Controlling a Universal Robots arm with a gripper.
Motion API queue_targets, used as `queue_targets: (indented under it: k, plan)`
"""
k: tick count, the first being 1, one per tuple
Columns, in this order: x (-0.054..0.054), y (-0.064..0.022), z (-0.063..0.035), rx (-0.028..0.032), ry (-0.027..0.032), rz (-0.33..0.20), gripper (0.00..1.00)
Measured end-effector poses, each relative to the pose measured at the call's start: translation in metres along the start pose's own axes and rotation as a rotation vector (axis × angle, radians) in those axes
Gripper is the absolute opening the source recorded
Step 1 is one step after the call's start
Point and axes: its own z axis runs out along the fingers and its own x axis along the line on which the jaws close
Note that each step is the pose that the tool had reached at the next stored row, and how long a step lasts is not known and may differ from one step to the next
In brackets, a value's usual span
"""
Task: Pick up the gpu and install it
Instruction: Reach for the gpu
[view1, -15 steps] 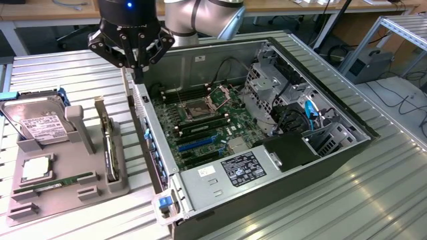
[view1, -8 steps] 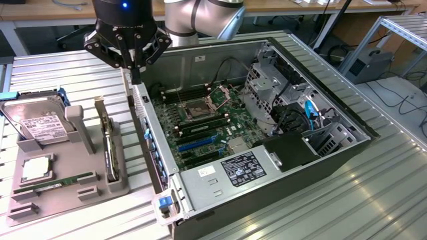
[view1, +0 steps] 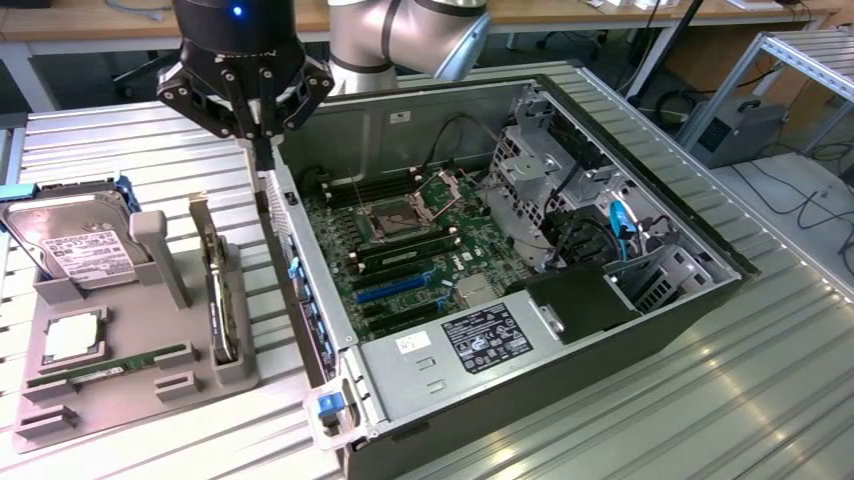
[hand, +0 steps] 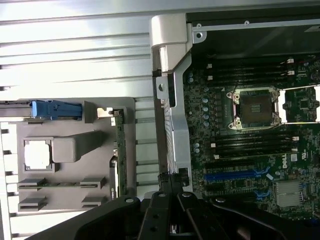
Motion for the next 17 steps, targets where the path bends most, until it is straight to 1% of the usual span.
queue_targets:
  k: [17]
  plan:
    - [0.016,-0.0012,-0.0002,0.0000,0.0000,0.000,0.11]
